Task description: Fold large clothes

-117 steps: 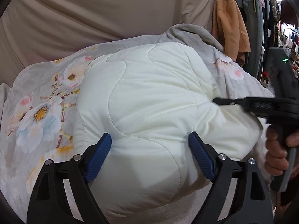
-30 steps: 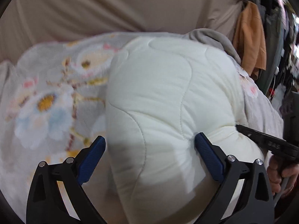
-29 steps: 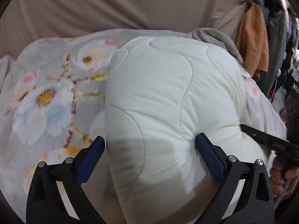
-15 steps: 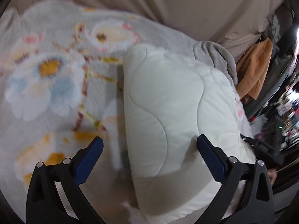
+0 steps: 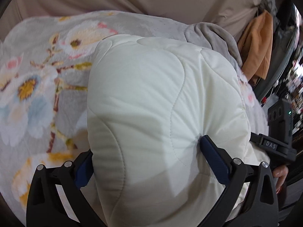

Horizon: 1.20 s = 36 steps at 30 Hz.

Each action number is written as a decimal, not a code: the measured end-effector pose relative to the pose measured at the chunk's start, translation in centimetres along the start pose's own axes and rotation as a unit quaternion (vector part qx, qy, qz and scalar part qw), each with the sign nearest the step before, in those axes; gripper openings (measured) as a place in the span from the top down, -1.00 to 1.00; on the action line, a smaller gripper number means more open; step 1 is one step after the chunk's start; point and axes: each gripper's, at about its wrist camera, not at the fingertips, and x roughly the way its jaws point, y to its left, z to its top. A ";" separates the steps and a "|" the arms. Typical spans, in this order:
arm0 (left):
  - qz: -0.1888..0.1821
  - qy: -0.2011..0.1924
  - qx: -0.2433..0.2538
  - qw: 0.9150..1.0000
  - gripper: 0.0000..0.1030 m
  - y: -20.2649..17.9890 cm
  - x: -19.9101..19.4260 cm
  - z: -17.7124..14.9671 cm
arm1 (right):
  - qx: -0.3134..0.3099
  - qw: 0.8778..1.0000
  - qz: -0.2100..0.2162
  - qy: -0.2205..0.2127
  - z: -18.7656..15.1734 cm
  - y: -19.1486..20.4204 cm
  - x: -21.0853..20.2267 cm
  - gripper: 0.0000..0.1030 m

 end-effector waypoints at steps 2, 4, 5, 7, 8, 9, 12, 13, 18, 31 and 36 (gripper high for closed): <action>0.017 -0.013 0.022 1.000 -0.77 -0.8 -0.5 -0.1 | -0.018 1.000 -0.005 -0.018 -0.3 0.8 -0.5 0.24; 0.037 -0.029 0.052 0.998 -0.54 -1.9 -1.2 0.0 | -0.036 0.999 -0.019 -0.034 -0.6 1.7 -0.8 0.45; 0.046 -0.038 0.068 0.996 -0.49 -2.5 -1.7 -0.1 | -0.044 0.998 -0.026 -0.043 -0.7 2.1 -1.0 0.50; 0.062 -0.054 0.096 0.992 -0.28 -3.5 -2.6 -0.1 | -0.048 0.997 -0.032 -0.060 -1.0 2.7 -1.5 0.60; 0.065 -0.060 0.106 0.990 -0.24 -3.9 -3.1 -0.1 | -0.051 0.996 -0.035 -0.069 -1.2 3.0 -1.8 0.61; 0.068 -0.068 0.116 0.989 -0.18 -4.2 -3.7 -0.1 | -0.054 0.995 -0.037 -0.078 -1.3 3.2 -2.3 0.63; 0.071 -0.091 0.135 0.984 -0.13 -4.9 -5.5 0.0 | -0.067 0.991 -0.039 -0.112 -1.8 4.4 -3.7 0.64; 0.072 -0.102 0.142 0.982 -0.13 -5.3 -6.4 0.0 | -0.073 0.989 -0.039 -0.125 -2.0 5.0 -4.5 0.64; 0.075 -0.167 0.172 0.968 -0.13 -6.9 -11.4 -0.2 | -0.113 0.973 -0.039 -0.195 -3.0 8.4 -8.9 0.64; 0.053 -0.385 0.220 0.895 -0.14 -7.6 -27.8 -2.4 | -0.229 0.897 -0.019 -0.378 -7.1 20.7 -20.5 0.64; 0.059 -0.465 0.230 0.853 -0.16 -5.8 -33.4 -3.5 | -0.284 0.857 0.002 -0.431 -8.5 26.2 -22.9 0.64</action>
